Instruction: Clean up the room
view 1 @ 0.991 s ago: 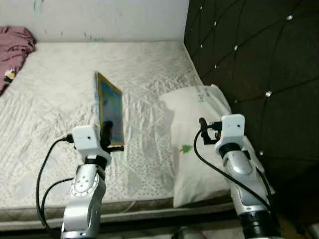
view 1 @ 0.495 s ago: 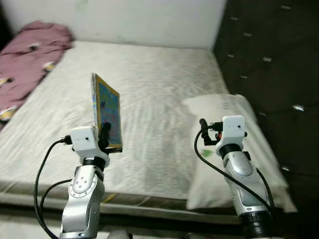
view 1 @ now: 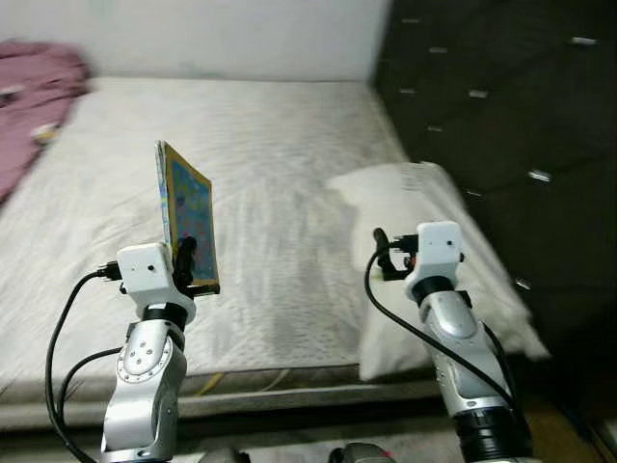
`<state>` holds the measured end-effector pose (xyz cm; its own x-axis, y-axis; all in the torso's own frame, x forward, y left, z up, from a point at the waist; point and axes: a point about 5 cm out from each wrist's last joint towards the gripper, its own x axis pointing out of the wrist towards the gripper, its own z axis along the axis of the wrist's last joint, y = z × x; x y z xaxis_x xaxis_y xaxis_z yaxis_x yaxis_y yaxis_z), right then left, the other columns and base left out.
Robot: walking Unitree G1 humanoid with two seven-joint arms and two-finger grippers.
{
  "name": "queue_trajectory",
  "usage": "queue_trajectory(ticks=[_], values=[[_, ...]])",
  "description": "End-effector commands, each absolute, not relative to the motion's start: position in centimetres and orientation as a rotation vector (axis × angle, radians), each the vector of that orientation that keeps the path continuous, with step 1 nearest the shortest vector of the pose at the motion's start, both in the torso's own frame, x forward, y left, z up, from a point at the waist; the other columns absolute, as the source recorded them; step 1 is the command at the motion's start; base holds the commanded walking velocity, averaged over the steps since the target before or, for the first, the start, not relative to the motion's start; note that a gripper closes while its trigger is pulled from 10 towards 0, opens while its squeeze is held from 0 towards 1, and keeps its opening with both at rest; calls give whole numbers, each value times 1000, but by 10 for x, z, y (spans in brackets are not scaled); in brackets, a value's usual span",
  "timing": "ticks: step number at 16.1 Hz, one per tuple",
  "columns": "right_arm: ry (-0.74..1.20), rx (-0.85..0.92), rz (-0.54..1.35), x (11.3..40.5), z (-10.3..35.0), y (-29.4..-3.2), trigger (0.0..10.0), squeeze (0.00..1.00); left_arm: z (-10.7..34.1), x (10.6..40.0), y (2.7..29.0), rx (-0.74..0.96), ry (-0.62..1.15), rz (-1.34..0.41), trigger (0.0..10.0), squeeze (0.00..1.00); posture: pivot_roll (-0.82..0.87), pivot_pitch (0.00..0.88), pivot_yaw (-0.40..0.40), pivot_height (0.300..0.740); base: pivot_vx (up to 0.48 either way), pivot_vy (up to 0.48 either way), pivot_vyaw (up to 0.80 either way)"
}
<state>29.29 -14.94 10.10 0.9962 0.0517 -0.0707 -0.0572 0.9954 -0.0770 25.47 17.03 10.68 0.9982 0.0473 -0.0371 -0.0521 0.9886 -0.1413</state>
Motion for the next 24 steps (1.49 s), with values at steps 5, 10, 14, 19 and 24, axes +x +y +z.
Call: queue_trajectory(ticks=[5,10,14,19,24], values=[[79,-72,46,293,101,-152,10000,0,114,257,165,-147,12,2,10000,0,-62,10,-25,740,0,0,-561],[78,-68,28,289,101,-155,10000,0,113,250,177,-135,1,28,10000,0,-59,23,-20,740,0,0,-800],[62,-48,43,288,103,-153,10000,0,111,249,177,-139,16,50,10000,0,-52,36,-25,740,0,0,-200],[61,-43,67,287,104,-150,10000,0,110,246,173,-143,23,34,10000,0,-51,46,-30,732,0,0,0],[63,-42,74,287,104,-148,10000,0,111,247,172,-147,25,31,10000,0,-52,41,-29,663,0,0,0]])
